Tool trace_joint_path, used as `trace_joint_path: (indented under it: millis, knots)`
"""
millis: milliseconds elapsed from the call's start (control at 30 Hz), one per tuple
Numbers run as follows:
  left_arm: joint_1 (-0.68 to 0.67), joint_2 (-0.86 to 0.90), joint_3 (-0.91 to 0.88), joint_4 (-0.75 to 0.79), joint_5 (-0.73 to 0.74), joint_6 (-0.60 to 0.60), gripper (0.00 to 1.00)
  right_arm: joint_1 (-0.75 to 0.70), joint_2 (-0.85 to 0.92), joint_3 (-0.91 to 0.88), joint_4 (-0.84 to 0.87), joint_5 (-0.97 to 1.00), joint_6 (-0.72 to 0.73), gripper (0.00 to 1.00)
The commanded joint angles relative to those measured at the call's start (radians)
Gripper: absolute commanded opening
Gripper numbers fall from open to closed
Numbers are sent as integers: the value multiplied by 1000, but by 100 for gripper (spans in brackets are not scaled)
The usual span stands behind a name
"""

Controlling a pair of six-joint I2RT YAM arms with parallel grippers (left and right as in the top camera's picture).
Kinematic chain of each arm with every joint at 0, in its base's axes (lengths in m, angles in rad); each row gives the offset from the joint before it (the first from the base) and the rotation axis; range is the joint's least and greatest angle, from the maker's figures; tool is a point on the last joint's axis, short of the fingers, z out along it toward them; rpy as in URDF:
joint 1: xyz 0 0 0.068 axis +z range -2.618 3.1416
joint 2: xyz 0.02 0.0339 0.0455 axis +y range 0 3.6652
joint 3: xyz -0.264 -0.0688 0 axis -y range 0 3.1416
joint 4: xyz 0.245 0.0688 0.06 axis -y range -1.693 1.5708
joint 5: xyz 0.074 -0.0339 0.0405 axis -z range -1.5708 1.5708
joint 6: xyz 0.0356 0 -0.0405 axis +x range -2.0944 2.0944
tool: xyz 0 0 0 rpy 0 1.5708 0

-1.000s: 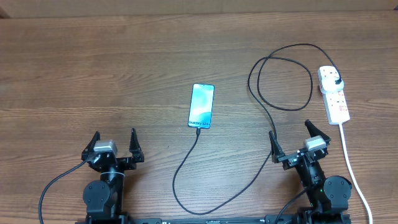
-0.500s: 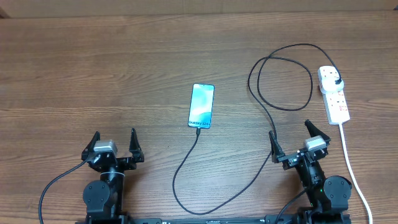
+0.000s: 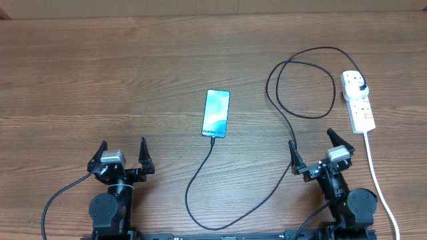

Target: Plug charger to phone and switch on socket

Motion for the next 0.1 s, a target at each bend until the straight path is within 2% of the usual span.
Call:
trace_joint_path:
  millis: [0, 67]
  knots:
    - [6, -8, -3, 0, -3, 18, 100, 9, -10, -11, 9, -4, -7, 100]
    - [6, -8, -3, 0, -3, 18, 100, 9, -10, -11, 9, -4, -7, 100]
